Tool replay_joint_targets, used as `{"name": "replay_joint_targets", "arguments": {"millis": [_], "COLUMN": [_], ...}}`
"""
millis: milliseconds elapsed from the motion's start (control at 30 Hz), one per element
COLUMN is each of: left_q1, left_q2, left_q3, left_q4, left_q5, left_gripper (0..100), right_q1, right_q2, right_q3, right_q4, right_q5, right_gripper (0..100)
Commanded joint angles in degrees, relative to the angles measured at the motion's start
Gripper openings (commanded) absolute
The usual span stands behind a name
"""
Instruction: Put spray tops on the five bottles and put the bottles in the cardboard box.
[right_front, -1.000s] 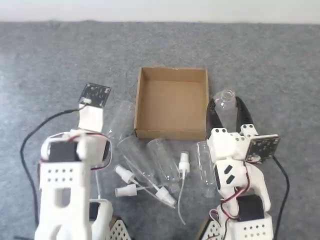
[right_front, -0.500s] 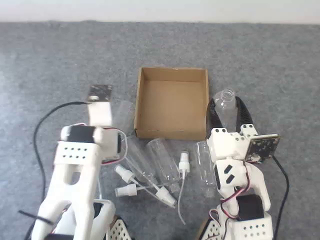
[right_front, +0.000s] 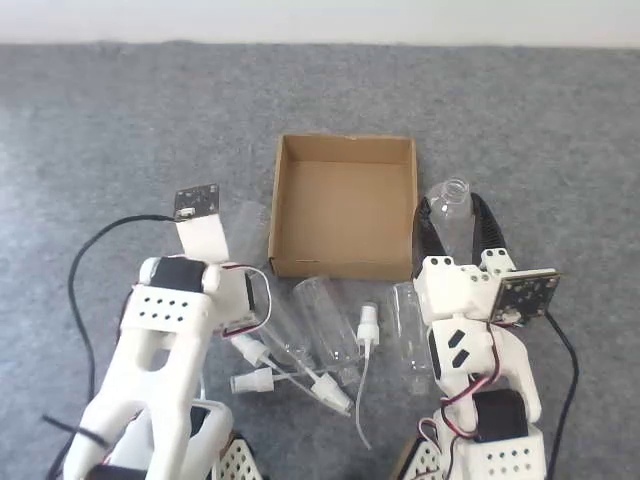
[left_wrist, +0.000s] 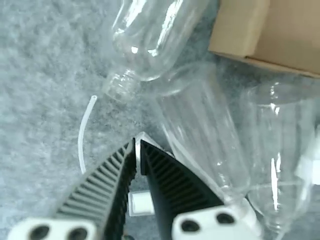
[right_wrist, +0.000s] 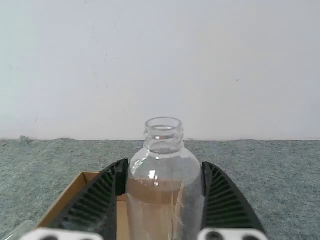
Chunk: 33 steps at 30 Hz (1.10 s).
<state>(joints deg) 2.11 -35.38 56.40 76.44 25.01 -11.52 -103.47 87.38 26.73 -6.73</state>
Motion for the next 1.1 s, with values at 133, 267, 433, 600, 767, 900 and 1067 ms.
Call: {"name": "replay_joint_targets", "arguments": {"millis": [133,267,433,600,767,900,1067], "left_q1": [-0.18,0.00,-0.18,-0.09,0.26,0.18,0.09], "left_q2": [0.18,0.44,6.95,16.62,23.38,26.64,28.57], "left_q3": [0.04,0.84,0.57,-2.07,-4.62,-5.49,-3.21], "left_q4": [-0.88,-1.41,-2.20,-2.55,-2.55,-3.16,-11.16], "left_q5": [2.02,3.16,3.08,3.08,3.34,3.34,7.56], "left_gripper": [16,16,16,16,16,16,16], "right_q1": [0.48,0.48,0.48,0.48,0.48,0.48,0.48], "right_q2": [-0.31,-0.40,-0.40,-0.40,-0.40,-0.40,-0.40], "right_q3": [-0.18,0.62,0.62,0.70,0.70,0.70,0.79], "right_q4": [-1.36,-1.63,-1.63,-1.63,-1.63,-1.63,-1.63], "right_q5": [-0.26,-0.26,-0.26,-0.26,-0.26,-0.26,-0.26], "right_gripper": [8.0,8.0,8.0,8.0,8.1,8.1,8.1]}}
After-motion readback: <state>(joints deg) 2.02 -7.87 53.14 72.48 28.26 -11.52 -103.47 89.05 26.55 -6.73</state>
